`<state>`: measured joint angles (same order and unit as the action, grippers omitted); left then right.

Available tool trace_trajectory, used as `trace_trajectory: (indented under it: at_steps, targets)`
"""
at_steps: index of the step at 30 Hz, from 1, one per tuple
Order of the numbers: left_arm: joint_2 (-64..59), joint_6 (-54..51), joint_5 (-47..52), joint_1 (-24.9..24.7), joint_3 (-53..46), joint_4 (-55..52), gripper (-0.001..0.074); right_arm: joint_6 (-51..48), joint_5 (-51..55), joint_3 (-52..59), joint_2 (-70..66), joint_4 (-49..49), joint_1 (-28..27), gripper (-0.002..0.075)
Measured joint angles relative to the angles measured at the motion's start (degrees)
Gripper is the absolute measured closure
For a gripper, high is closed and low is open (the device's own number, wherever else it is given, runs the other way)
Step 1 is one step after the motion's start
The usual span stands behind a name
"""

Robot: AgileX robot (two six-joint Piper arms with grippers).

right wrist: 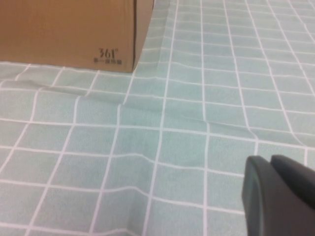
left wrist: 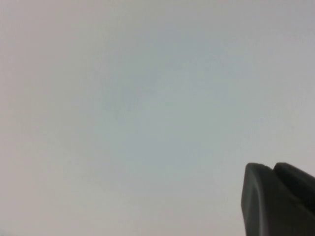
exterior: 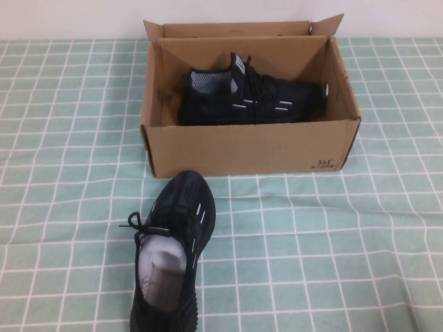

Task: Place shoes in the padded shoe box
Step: Pick up the shoe from the table

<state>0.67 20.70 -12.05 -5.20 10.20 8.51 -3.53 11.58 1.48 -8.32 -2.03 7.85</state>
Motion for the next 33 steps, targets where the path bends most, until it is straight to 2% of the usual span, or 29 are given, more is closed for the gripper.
trace_trajectory:
  at_steps: [6,9,15,19,24,33]
  targets:
    - [-6.90,0.25,1.33,0.00,9.14,-5.74,0.0731,0.00,0.49,0.00,0.00,-0.08,0.00,0.0734]
    - [-13.43,0.37,7.98,0.00,15.75,-6.86,0.0731,0.00,0.49,0.00,0.00,-0.08,0.00,0.0734]
    - [-28.91,-1.65,28.14,0.00,29.65,-7.20,0.0731,0.00,0.61,0.00,0.00,-0.22,0.00,0.0734]
    - [-37.00,-6.22,37.35,0.00,34.18,-7.20,0.0731,0.00,0.61,0.00,0.00,-0.22,0.00,0.0734]
    - [-42.40,-9.06,38.53,0.00,34.81,-7.06,0.0731,0.00,0.63,0.00,0.00,-0.22,0.00,0.0734]
    - [-44.57,-9.43,37.72,0.00,34.93,-5.18,0.0731,0.00,0.63,0.00,0.00,-0.22,0.00,0.0734]
